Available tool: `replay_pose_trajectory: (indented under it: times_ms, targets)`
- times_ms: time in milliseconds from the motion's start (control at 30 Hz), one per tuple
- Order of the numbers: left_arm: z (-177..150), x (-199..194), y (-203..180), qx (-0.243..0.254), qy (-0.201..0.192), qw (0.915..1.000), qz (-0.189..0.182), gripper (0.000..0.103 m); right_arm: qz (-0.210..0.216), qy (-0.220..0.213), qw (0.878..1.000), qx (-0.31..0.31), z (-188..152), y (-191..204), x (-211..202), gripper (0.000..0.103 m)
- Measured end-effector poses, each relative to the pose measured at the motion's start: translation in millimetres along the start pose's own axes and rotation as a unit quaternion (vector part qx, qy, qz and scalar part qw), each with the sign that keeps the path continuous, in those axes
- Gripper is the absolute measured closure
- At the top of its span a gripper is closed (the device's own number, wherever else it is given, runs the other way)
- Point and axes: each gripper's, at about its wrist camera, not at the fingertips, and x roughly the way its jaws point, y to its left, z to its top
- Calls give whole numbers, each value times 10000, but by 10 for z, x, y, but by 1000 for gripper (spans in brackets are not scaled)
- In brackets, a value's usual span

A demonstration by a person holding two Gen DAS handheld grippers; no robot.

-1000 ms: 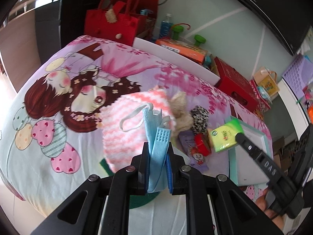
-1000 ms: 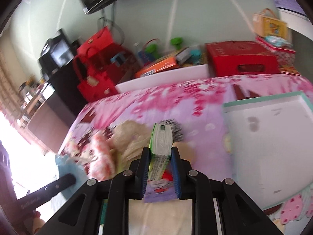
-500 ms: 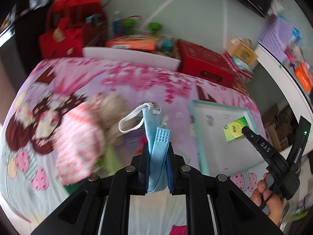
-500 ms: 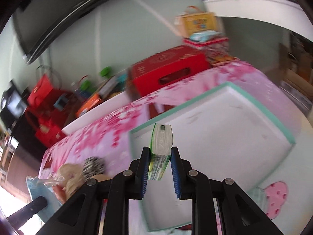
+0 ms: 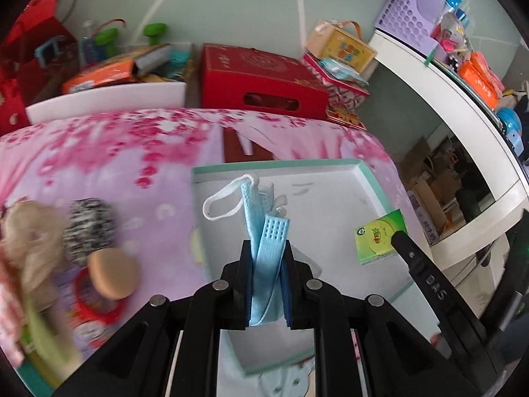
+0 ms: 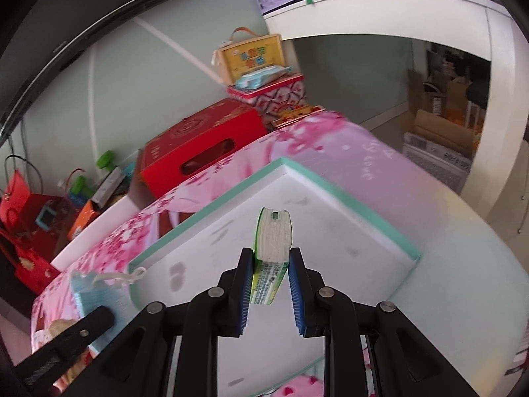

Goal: Organize soft objects
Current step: 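Carry the mask and tissue pack over the white tray and release both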

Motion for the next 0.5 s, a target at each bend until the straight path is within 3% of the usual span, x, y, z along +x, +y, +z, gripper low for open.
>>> replay_pose_trajectory:
  times_ms: [167,233,267,300,367,400,467,500]
  targets:
    - [4,310,-86,43,-10,9999,-114,88,-281,-142,9995,49,22,-95,58,80]
    - [4,377,-100,48,-34,9999,-154,84,-339,-102,9994,63,18,-117,91,77]
    - [9,414,-112,57,-54,9998,-178,70,-412,-87,9991,56,17,-120,98,77]
    - [1,444,-120,71,-26,9998,-164,48,-441,-69,9990,56,17,-120,109,77]
    - [-16,471,-138,128,35,9999,-54,30,-441,-18,9990,87,15,-123,114,75]
    - [-22,476,-153,183,26,9998,6,29,-432,-5,9990,77,17,-116,110,73]
    - [-24,452,-157,225,-38,9997,44,28,-428,62,9991,13,11,-95,115,55]
    - [-20,445,-150,213,-31,9997,65,25,-440,105,9990,-5,5,-91,130,52]
